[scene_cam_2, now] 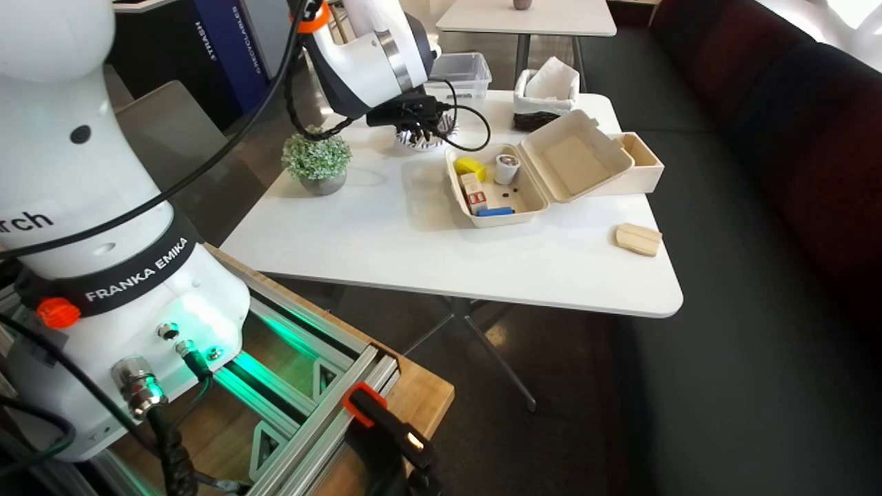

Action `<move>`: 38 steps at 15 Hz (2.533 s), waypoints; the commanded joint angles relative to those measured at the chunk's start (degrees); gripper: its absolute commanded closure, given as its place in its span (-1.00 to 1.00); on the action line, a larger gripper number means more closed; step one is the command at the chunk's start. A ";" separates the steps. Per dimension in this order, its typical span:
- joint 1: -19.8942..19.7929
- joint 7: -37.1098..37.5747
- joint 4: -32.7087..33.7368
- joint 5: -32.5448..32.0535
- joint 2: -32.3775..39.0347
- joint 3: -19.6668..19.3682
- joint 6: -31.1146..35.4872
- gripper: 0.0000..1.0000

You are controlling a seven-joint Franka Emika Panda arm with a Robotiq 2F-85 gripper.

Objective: Use the white spoon to place one coffee bean from bowl in the food pack.

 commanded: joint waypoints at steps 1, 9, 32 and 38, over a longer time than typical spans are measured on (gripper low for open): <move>0.21 -1.07 -1.33 -1.21 -0.36 0.03 0.78 0.93; 0.19 -2.94 -2.35 -1.96 -2.46 -0.06 0.42 0.93; 5.55 14.83 -16.20 3.44 -20.96 -9.60 -14.71 0.72; 5.42 14.69 -16.01 3.44 -20.87 -9.30 -14.71 0.72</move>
